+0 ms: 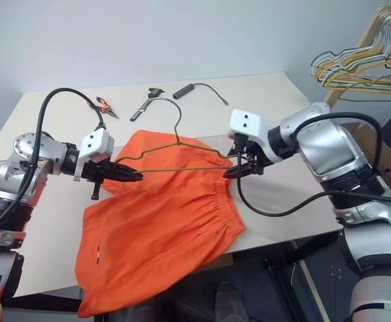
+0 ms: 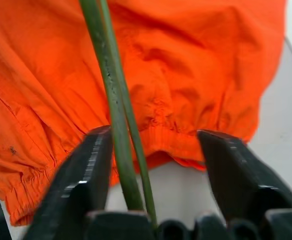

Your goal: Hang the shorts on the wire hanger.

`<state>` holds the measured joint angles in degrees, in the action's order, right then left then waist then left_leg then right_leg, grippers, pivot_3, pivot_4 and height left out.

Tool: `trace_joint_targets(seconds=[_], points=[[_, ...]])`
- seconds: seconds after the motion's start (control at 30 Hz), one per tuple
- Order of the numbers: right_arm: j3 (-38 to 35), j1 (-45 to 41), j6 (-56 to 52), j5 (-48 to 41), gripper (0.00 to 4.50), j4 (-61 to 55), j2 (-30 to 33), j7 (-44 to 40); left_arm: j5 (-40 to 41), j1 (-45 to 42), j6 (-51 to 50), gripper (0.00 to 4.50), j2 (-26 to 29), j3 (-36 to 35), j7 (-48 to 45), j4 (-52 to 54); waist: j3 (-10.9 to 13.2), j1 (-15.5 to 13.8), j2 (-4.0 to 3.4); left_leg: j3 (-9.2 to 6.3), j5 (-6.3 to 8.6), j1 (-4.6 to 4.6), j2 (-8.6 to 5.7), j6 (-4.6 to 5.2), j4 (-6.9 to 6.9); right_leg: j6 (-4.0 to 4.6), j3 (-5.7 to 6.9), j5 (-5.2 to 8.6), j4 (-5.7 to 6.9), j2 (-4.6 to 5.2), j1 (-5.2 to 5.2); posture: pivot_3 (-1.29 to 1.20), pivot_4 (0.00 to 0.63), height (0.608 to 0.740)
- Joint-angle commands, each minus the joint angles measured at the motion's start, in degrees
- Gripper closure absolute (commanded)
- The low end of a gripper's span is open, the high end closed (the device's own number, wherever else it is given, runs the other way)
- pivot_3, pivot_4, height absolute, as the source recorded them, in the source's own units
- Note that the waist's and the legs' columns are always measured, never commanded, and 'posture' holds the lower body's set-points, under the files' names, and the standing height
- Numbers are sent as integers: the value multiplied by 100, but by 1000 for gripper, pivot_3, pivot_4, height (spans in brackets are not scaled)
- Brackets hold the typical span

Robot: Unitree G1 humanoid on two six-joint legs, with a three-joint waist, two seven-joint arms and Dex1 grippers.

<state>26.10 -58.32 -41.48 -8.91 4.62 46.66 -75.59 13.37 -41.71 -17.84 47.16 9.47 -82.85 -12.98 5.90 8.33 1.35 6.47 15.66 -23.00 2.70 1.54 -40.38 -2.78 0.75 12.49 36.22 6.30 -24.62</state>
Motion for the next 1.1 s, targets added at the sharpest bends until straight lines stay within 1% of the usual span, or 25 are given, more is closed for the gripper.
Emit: trace_joint_targets(seconds=[0.03, 0.17, 0.2, 0.23, 0.43, 0.53, 0.63, 0.7, 0.77, 0.83, 0.9, 0.93, 1.03, 1.1], points=[[-158, -176, 39, 60, 2567, -105, 34, -137, 57, -3, 63, 4500, 61, -148, -15, 152, 0, -13, 0, 0, 0, -2, 0, 0, -1, -1, 1, -1, 0, 0, 0, -127, 53, 740], [-204, -142, 51, 80, 4009, -205, 34, -208, 33, 12, 127, 4500, 50, -122, -24, 133, 0, -14, 0, 0, 0, -4, 0, 0, -1, -3, 2, -2, 0, 0, 0, -131, 54, 740], [-217, -129, 53, 77, 4306, -241, 41, -228, 27, 19, 145, 4500, 54, -115, -29, 139, 0, -14, 0, 0, 0, -4, 0, 0, -2, -4, 2, -2, 0, 0, 0, -135, 54, 740], [-232, -115, 54, 71, 4449, -280, 47, -253, 20, 23, 181, 4500, 52, -110, -35, 137, 0, -12, 0, -1, 0, -4, 0, 0, -2, -3, 2, -2, 0, 0, -1, -135, 54, 740], [-375, 100, -93, -75, 4449, -690, 138, -327, 47, -13, 391, 4500, 16, -70, -219, 57, 0, -13, 0, 0, 0, -5, 0, 0, -2, -4, 3, -3, 0, 0, -1, -147, 59, 740], [-606, 414, -320, -274, 4500, -1019, 303, -316, 162, -104, 347, 3737, -34, -121, -356, -81, 0, -28, 0, 0, 0, -7, 0, 0, -3, -4, 5, -3, 0, 0, 0, -151, 62, 740], [-1154, 987, -807, -775, 4500, -1515, 645, -344, 75, -307, 521, 2857, -40, -269, -277, -497, 0, -94, 0, 1, 1, -14, -1, 1, -8, -5, 12, -3, -1, 0, 0, -149, 69, 740], [-1672, 1522, -1348, -1191, 4500, -1903, 919, -255, 24, -422, 649, 2194, -4, -427, -126, -861, 0, -143, 0, 2, 2, -16, -1, 3, -8, -5, 14, -4, -4, 0, 0, -160, 76, 740], [-2190, 2053, -1858, -1543, 4500, -2239, 1129, -91, 129, -419, 611, 1563, 53, -606, -77, -992, 1, -161, 1, 4, 5, -17, -1, 9, -9, -5, 16, -4, -6, 2, 0, -169, 83, 740], [-2751, 2629, -2322, -1822, 4500, -2505, 1275, 121, 327, -299, 351, 903, 80, -830, 21, -863, 1, -165, 1, 1, 23, -15, 0, 39, -9, -5, 15, -4, -6, 3, 0, -173, 87, 740], [-3381, 3286, -2894, -2024, 4500, -2677, 1366, 421, 697, -71, -132, 175, 43, -1103, 122, -438, 1, -177, 2, -5, 25, -15, 1, 42, -9, -5, 15, -4, -6, 3, 2, -171, 91, 740], [-3716, 3578, -3240, -2121, 4500, -2732, 1354, 561, 879, 87, -300, 17, 3, -1227, 192, -138, 2, -185, 2, -6, 25, -11, 1, 42, -10, -5, 12, -4, -6, 3, 4, -170, 93, 740], [-4655, 4435, -4068, -2351, 4500, -2901, 1294, 863, 1332, 559, -715, 17, -170, -1538, 593, 775, 4, -226, 3, -11, 30, 4, 1, 48, -14, -5, -1, -3, -12, 5, 14, -162, 101, 740], [-5234, 4928, -4627, -2482, 4500, -2932, 1222, 1001, 1643, 878, -919, 17, -201, -1677, 646, 1330, 5, -278, 5, -11, 33, 19, 2, 52, -17, -6, -2, -3, -14, 5, 28, -158, 107, 740]])
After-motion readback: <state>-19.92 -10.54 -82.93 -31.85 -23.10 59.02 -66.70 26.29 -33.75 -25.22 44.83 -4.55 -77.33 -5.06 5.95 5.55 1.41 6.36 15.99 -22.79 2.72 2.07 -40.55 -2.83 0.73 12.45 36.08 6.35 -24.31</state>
